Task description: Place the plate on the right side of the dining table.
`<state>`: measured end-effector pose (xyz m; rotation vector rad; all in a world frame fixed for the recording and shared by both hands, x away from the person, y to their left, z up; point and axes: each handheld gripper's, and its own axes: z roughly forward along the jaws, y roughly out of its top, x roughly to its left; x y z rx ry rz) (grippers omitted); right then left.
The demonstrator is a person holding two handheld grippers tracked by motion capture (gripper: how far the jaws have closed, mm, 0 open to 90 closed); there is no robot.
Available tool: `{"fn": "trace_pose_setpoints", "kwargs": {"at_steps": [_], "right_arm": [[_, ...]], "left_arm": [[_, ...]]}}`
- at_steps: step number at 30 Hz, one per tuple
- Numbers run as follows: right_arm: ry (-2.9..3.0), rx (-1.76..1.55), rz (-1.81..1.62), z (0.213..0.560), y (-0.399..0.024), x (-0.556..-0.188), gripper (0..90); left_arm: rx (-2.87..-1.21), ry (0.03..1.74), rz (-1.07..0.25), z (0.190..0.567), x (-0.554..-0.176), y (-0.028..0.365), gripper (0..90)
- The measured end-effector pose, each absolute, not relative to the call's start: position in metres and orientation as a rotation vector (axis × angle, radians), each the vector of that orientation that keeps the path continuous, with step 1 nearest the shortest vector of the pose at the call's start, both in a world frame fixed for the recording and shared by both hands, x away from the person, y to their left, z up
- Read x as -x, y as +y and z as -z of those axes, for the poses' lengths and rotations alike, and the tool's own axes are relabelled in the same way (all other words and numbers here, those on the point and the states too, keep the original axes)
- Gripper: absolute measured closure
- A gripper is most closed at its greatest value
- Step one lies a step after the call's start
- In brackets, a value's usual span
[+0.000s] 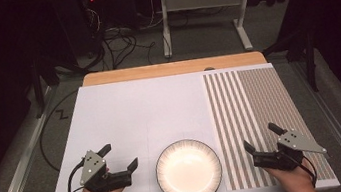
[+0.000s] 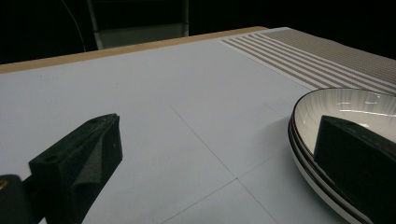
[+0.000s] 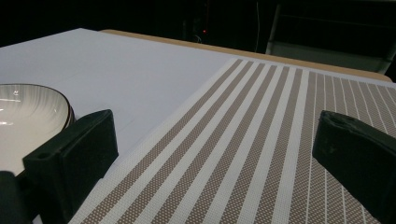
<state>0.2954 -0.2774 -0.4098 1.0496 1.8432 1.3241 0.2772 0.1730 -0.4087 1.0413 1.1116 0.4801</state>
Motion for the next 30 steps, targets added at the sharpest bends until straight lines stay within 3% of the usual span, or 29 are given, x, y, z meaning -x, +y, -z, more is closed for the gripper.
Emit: {"fn": "trace_pose_setpoints", "kwargs": {"at_steps": [30], "right_arm": [[1.886,-1.002,-1.338,0.405,-0.258,-0.296,1.3]], "left_arm": [[-1.024,1.121,-0.456,0.408,-0.279,0.173,0.9]]}}
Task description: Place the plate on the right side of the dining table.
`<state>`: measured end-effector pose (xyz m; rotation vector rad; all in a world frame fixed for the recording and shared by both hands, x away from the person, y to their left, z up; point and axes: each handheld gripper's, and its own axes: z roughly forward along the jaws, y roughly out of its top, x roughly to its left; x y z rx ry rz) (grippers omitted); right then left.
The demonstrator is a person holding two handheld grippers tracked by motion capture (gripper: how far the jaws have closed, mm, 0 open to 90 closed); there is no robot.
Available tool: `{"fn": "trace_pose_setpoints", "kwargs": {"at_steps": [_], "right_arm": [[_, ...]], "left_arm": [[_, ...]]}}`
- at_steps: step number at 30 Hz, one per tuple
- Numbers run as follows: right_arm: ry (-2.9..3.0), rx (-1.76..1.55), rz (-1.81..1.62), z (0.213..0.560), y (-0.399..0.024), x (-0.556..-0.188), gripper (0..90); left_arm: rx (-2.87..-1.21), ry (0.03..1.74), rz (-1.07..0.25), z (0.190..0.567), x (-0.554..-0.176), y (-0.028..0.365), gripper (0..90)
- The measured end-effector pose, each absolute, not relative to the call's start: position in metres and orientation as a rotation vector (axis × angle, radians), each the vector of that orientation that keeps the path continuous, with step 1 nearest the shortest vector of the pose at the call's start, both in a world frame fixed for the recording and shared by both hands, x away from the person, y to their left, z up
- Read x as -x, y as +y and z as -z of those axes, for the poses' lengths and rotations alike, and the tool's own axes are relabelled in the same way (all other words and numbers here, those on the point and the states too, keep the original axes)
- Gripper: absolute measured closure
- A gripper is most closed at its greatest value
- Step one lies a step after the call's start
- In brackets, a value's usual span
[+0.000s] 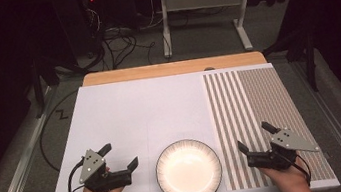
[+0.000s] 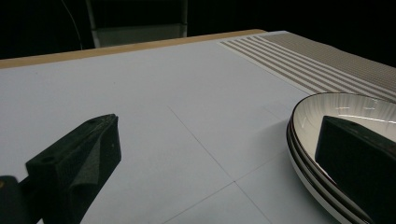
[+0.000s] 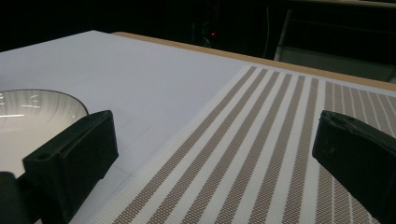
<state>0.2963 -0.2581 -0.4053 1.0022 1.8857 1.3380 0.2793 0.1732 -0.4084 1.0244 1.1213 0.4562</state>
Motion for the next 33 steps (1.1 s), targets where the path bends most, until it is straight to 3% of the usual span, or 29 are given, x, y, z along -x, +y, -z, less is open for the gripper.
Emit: {"fn": "trace_pose_setpoints", "kwargs": {"at_steps": [18,24,25,26,27,33], "right_arm": [[2.016,-0.857,-1.361,0.406,-0.219,-0.285,5.9],[2.055,-0.85,-1.364,0.406,-0.218,-0.283,18.9],[2.074,-0.842,-1.372,0.406,-0.219,-0.283,26.5],[2.074,-0.842,-1.372,0.406,-0.219,-0.283,26.5],[2.084,-0.833,-1.376,0.406,-0.22,-0.281,32.7],[2.133,-0.801,-1.389,0.404,-0.22,-0.28,46.1]], "left_arm": [[-1.03,1.116,-0.449,0.409,-0.279,0.173,0.7],[-1.032,1.11,-0.447,0.408,-0.278,0.172,0.7],[-1.031,1.109,-0.447,0.408,-0.278,0.172,0.7],[-1.031,1.109,-0.446,0.408,-0.278,0.172,0.7],[-1.031,1.108,-0.445,0.408,-0.278,0.172,0.7],[-1.03,1.108,-0.444,0.408,-0.278,0.172,0.7]]}}
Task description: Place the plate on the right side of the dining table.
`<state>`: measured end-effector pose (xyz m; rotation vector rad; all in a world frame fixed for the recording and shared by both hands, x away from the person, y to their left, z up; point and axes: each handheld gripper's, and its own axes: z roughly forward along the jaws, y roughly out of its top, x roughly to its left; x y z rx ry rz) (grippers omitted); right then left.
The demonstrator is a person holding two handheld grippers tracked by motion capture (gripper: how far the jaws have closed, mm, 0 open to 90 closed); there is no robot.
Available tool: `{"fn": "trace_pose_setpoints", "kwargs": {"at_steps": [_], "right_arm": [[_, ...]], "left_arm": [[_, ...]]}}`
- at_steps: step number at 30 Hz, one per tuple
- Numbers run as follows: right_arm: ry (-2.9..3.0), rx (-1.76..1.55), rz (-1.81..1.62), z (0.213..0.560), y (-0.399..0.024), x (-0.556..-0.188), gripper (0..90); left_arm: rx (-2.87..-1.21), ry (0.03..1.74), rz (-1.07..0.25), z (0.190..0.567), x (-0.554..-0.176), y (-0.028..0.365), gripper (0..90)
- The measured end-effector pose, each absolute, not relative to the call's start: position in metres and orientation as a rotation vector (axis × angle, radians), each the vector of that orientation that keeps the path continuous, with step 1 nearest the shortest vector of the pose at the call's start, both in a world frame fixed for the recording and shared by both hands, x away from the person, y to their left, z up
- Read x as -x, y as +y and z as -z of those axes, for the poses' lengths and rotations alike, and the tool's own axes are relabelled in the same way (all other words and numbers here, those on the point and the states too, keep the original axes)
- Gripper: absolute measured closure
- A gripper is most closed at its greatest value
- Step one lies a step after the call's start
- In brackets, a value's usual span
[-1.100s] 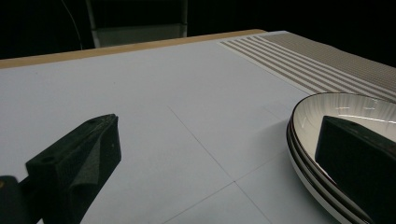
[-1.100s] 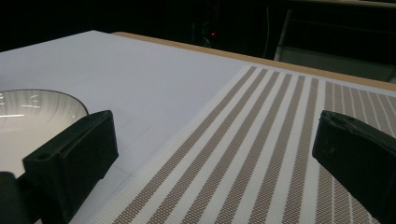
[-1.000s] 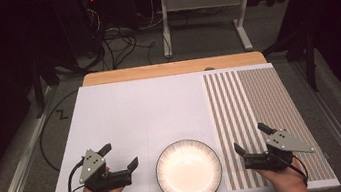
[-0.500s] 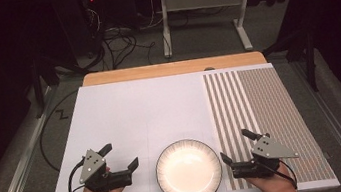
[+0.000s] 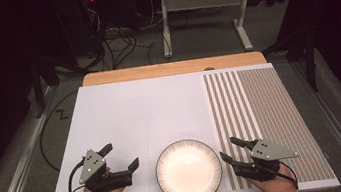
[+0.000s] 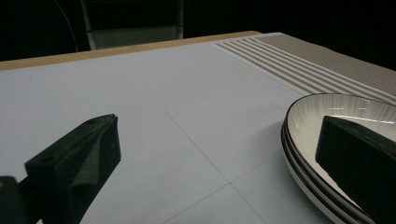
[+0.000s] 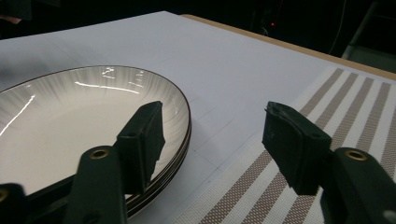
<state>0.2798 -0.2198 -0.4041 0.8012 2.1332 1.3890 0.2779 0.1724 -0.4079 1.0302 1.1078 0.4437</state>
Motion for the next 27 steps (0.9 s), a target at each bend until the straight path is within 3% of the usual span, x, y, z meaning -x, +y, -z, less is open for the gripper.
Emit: {"fn": "trace_pose_setpoints", "kwargs": {"at_steps": [11,27], "right_arm": [[2.295,-0.737,-1.373,0.402,-0.2144,-0.2794,71.4],[2.399,-0.773,-1.271,0.4016,-0.2099,-0.2766,89.2]], "left_arm": [[-1.029,1.106,-0.444,0.4074,-0.2776,0.1726,0.7],[-1.029,1.106,-0.443,0.4073,-0.2775,0.1721,0.7]]}}
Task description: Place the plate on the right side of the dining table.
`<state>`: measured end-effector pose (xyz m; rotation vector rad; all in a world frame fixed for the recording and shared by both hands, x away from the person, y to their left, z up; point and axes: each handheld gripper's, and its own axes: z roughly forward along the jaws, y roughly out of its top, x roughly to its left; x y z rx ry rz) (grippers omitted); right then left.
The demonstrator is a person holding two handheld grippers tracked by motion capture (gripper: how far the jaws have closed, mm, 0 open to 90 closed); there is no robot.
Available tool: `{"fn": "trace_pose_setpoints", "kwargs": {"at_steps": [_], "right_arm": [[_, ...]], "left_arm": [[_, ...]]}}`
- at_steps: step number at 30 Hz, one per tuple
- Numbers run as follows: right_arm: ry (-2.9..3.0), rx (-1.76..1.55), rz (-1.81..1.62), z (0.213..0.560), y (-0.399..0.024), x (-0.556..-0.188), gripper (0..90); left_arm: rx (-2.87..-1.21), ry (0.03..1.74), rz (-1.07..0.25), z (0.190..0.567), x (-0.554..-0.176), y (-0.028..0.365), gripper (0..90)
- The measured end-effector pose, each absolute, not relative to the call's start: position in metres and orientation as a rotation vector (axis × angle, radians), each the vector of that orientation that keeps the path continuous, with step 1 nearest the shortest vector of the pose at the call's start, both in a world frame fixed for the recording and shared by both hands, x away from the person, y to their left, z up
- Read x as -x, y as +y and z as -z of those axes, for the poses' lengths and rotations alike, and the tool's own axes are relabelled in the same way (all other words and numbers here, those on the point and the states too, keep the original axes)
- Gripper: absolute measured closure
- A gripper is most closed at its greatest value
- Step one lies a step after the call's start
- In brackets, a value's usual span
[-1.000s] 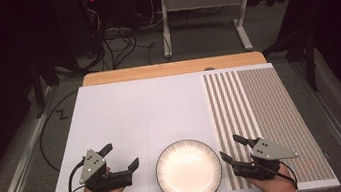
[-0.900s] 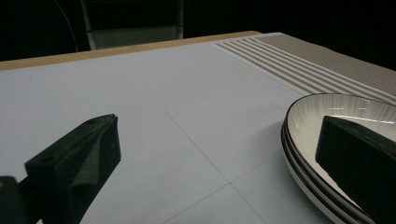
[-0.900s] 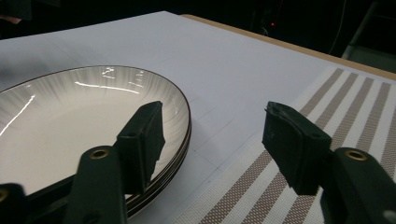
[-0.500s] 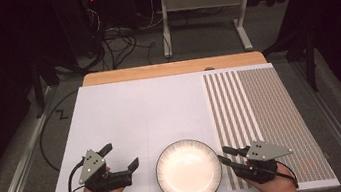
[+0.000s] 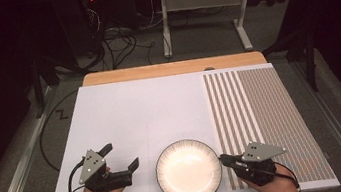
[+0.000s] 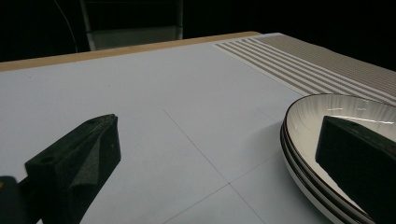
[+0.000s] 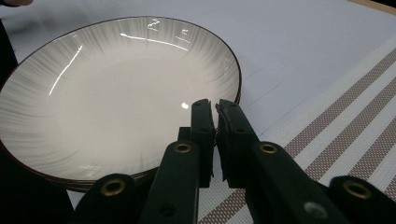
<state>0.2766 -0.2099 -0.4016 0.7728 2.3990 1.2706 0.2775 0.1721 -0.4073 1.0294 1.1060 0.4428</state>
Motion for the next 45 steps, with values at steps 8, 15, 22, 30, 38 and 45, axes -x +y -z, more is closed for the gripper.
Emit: {"fn": "trace_pose_setpoints", "kwargs": {"at_steps": [8,15,22,30,38,45], "right_arm": [[2.449,-0.761,-1.226,0.402,-0.2084,-0.2755,90.0],[2.482,-0.743,-1.19,0.4025,-0.2057,-0.2745,90.0],[2.49,-0.74,-1.172,0.402,-0.2044,-0.274,90.0],[2.497,-0.728,-1.166,0.4019,-0.2032,-0.2742,90.0],[2.506,-0.731,-1.161,0.4024,-0.2024,-0.2744,90.0],[2.509,-0.735,-1.162,0.4026,-0.2018,-0.2744,90.0]], "left_arm": [[-1.029,1.105,-0.441,0.4072,-0.2775,0.1721,0.7],[-1.028,1.104,-0.441,0.407,-0.2773,0.1721,0.7],[-1.029,1.103,-0.44,0.4068,-0.2772,0.1722,0.7],[-1.029,1.103,-0.438,0.4068,-0.2774,0.1722,0.7],[-1.023,1.103,-0.436,0.4067,-0.2778,0.1721,0.7],[-1.02,1.104,-0.434,0.4064,-0.2778,0.1723,0.7]]}}
